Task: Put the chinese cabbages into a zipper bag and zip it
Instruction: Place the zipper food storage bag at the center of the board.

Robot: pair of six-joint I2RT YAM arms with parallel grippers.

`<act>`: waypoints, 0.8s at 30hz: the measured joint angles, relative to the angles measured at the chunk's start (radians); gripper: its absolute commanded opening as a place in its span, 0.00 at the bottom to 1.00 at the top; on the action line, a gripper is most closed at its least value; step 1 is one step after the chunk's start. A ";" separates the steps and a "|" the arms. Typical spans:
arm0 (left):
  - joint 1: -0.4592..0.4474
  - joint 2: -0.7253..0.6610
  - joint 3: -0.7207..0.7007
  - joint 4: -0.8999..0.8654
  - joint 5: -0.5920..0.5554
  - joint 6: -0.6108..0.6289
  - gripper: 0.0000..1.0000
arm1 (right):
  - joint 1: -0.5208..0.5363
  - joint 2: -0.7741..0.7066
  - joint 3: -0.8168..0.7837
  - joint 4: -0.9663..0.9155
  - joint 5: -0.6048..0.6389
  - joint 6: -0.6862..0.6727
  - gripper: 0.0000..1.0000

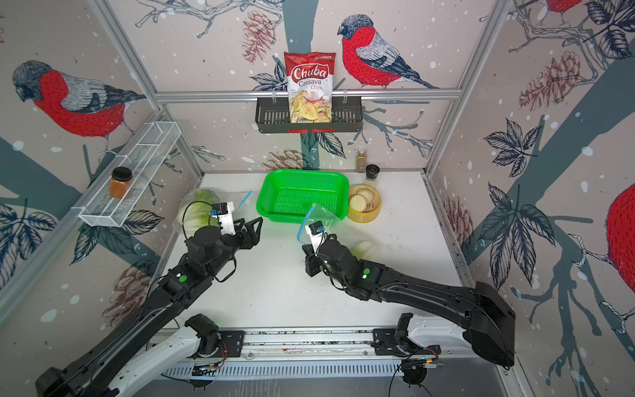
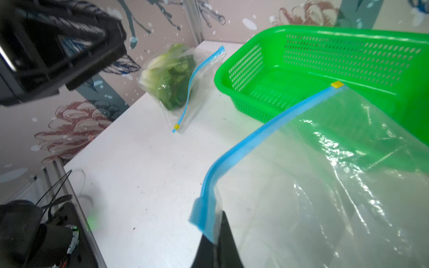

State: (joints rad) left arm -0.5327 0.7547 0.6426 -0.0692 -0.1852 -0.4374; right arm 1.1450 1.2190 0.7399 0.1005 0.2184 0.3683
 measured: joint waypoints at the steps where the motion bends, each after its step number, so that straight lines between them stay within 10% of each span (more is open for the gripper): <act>1: 0.000 -0.014 -0.012 0.000 -0.009 -0.010 0.72 | 0.008 0.032 0.000 0.021 -0.017 0.001 0.09; 6: 0.000 -0.048 -0.038 -0.012 -0.059 -0.036 0.72 | 0.043 0.181 0.000 0.111 -0.087 0.008 0.25; 13: 0.000 -0.058 -0.064 -0.022 -0.090 -0.061 0.74 | 0.074 0.222 0.053 0.129 -0.142 0.021 0.75; 18: 0.000 -0.072 -0.110 -0.025 -0.169 -0.071 0.96 | 0.056 0.106 0.075 0.097 -0.079 0.018 0.99; 24: 0.017 0.029 -0.151 0.015 -0.378 -0.053 0.96 | -0.164 -0.051 0.098 0.016 0.120 0.055 1.00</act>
State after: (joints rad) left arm -0.5159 0.7837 0.4919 -0.0540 -0.5629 -0.4900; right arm 0.9813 1.1675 0.8375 0.1169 0.3382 0.4236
